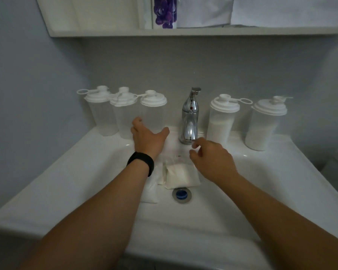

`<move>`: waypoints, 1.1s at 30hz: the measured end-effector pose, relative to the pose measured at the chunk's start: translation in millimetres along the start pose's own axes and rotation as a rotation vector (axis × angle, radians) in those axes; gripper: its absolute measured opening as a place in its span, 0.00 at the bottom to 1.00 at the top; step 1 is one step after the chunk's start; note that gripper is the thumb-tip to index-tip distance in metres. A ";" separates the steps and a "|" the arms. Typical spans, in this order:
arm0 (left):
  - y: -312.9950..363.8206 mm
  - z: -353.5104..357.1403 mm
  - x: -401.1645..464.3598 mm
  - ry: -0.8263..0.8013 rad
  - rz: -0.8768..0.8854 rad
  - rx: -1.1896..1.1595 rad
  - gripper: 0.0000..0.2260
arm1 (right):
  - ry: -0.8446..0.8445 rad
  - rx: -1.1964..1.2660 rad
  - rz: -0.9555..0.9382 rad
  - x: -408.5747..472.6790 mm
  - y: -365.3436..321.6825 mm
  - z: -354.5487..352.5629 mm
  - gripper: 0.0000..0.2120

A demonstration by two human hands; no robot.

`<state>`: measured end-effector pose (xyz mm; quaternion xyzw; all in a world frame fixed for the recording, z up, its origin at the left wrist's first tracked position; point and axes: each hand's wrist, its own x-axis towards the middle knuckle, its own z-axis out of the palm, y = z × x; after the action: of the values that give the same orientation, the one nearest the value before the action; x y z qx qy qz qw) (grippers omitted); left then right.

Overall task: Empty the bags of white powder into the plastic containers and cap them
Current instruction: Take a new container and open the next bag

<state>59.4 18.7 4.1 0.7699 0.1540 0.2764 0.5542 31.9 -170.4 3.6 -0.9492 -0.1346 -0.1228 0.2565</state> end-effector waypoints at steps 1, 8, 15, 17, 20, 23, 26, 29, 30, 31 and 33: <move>-1.8 1.0 5.7 -0.012 -0.006 -0.006 0.40 | -0.003 0.014 0.016 1.0 4.5 2.1 0.11; -4.7 0.6 22.1 -0.051 0.011 -0.010 0.39 | -0.013 0.111 0.074 5.0 29.7 0.5 0.09; 8.4 -27.8 -4.1 -0.218 -0.015 -0.009 0.28 | -0.073 0.221 0.025 -2.1 36.4 -9.8 0.08; 14.0 -27.2 -15.0 -0.283 -0.047 -0.016 0.27 | -0.090 0.253 0.020 -5.0 39.8 -14.6 0.08; 21.1 -30.0 -26.7 -0.432 -0.115 -0.030 0.27 | -0.106 0.291 0.011 -8.8 42.8 -20.5 0.07; 22.6 -41.9 -33.5 -0.610 -0.239 -0.048 0.28 | -0.112 0.332 0.005 -8.2 44.8 -22.8 0.07; 20.5 -55.1 -38.4 -0.800 -0.345 -0.042 0.28 | -0.110 0.344 0.015 -5.3 45.3 -22.5 0.07; 17.5 -56.2 -44.9 -1.003 -0.322 0.062 0.36 | -0.065 0.400 0.067 -2.1 47.1 -22.6 0.06; 15.8 -53.6 -46.5 -1.039 -0.292 0.089 0.36 | -0.040 0.435 0.087 -0.8 46.7 -23.4 0.05; 15.0 -49.4 -49.4 -1.058 -0.273 0.099 0.35 | -0.019 0.483 0.108 -0.5 46.5 -24.6 0.06; 14.2 -40.5 -54.9 -1.059 -0.221 0.124 0.32 | -0.016 0.625 0.151 -1.2 42.0 -29.4 0.07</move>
<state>-9.7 15.1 12.9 0.8143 -0.0499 -0.2187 0.5354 39.3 -220.8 8.8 -0.8328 -0.0969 -0.0487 0.5429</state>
